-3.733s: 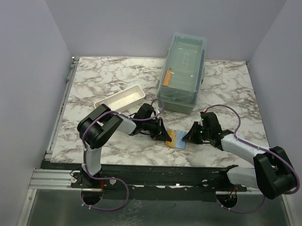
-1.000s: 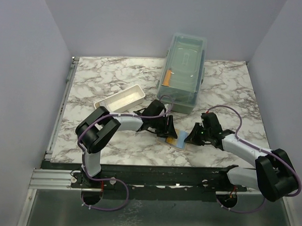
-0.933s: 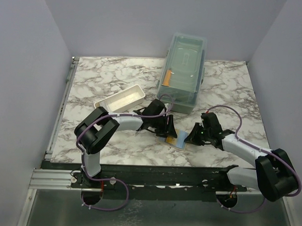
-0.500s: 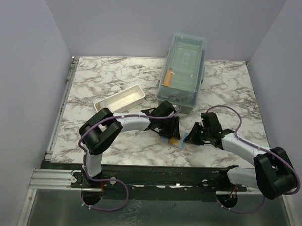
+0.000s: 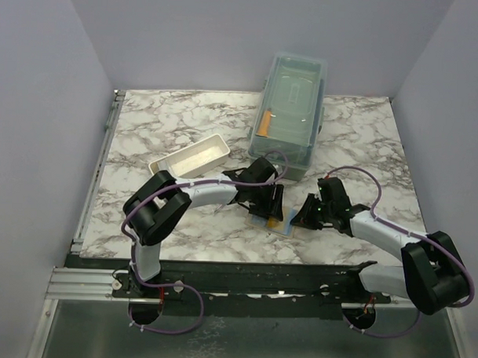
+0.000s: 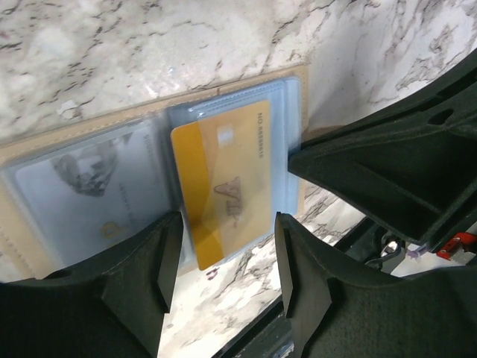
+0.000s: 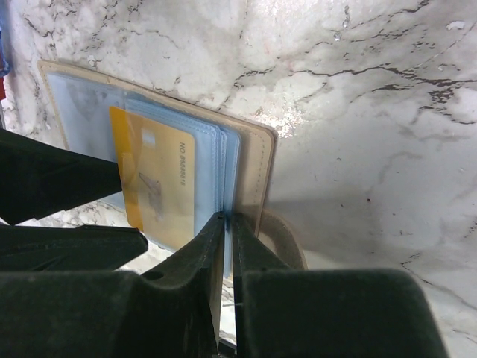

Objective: Put the credit cards into the card holder
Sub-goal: Insert the credit card into the card holder.

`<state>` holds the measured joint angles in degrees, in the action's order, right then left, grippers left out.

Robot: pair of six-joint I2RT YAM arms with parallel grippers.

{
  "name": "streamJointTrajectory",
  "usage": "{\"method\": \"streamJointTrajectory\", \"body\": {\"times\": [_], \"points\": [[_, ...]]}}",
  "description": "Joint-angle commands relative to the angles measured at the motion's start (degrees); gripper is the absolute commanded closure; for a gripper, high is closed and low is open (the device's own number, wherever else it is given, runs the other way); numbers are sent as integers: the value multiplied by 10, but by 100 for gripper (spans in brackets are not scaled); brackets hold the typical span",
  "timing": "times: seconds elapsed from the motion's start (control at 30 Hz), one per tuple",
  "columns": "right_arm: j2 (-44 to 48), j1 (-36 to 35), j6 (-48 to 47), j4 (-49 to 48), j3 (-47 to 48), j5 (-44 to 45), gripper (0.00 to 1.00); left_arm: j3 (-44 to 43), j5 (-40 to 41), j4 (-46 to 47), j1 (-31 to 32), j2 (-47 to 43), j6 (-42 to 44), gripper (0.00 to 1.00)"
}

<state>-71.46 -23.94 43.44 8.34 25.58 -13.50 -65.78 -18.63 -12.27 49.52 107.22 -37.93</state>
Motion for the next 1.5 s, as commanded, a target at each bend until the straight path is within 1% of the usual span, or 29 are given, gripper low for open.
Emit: {"method": "streamJointTrajectory", "body": {"times": [0.0,0.2,0.33,0.43,0.6,0.77,0.9,0.93,1.03,1.07,1.17,1.3,1.47], "points": [[-12,-2,-11,11,-4,6,88,1,27,-45,-8,-16,21,41],[-5,-2,-10,13,-2,5,88,-16,-28,-24,7,27,0,42],[0,-2,-12,15,-1,7,88,-25,-45,-11,16,34,-6,43],[5,-2,-10,9,-8,7,88,-21,-32,-12,15,13,1,43],[6,-2,-12,10,-11,4,88,9,-5,-15,0,-28,5,41],[23,-2,-12,21,-10,10,87,12,-5,-29,-6,-33,9,41],[28,-2,-9,26,-10,12,86,13,11,-37,-6,-48,15,42],[30,-2,-9,26,-11,11,86,13,11,-37,-6,-52,15,44],[36,-2,-9,26,-11,7,86,8,-4,-31,-6,-48,12,61],[39,-2,-8,26,-10,5,85,6,-9,-28,-6,-42,10,66],[50,-2,-7,24,-8,3,78,6,-7,-24,-6,-27,6,76],[56,-2,-5,20,-6,0,71,10,5,-20,-6,-7,12,78],[51,-2,-4,7,-11,-12,63,18,17,-16,-6,18,16,84]]}}
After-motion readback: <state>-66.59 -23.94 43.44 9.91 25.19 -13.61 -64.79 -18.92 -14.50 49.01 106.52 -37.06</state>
